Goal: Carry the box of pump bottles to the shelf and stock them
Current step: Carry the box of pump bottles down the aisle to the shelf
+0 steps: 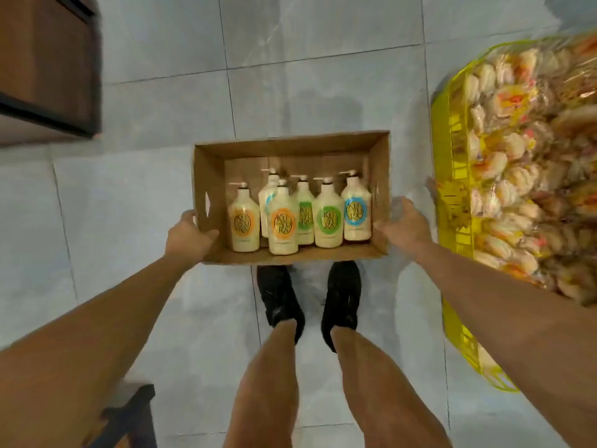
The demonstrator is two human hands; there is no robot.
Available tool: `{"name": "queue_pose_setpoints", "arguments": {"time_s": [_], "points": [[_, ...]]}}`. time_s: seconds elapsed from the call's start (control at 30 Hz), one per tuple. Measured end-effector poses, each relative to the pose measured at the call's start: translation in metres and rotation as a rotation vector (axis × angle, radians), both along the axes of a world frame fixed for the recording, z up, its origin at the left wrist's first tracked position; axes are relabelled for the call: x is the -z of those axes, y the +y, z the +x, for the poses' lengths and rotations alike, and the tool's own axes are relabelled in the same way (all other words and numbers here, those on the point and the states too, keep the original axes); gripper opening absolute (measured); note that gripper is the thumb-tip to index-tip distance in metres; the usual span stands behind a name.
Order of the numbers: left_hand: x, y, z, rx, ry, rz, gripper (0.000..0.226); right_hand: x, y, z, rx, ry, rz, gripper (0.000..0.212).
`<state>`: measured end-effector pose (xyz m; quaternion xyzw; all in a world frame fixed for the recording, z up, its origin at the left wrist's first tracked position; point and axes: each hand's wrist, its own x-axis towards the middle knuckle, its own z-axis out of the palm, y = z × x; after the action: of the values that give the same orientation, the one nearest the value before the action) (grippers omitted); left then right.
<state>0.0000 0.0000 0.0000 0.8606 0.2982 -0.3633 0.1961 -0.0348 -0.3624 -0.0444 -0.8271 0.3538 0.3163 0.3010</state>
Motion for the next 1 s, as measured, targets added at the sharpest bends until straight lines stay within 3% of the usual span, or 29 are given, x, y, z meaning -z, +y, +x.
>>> {"name": "queue_pose_setpoints", "arguments": {"time_s": [0.17,0.37,0.63,0.77,1.0], "points": [[0.080,0.016,0.006,-0.125,-0.016,0.009,0.099,0.074,0.001,0.010,0.096,-0.009,-0.037,0.091],[0.115,0.038,-0.005,-0.075,-0.142,0.007,0.066,0.109,-0.007,-0.006,0.091,-0.167,-0.070,0.042],[0.136,0.055,0.007,0.077,-0.093,0.059,0.041,0.127,-0.013,-0.015,-0.083,-0.182,-0.214,0.042],[0.134,0.051,-0.001,0.054,-0.165,0.074,0.037,0.122,-0.011,-0.017,-0.099,-0.199,-0.241,0.037],[0.076,0.051,0.001,0.053,-0.207,0.070,0.037,0.059,-0.016,-0.014,-0.126,-0.249,-0.269,0.029]]}}
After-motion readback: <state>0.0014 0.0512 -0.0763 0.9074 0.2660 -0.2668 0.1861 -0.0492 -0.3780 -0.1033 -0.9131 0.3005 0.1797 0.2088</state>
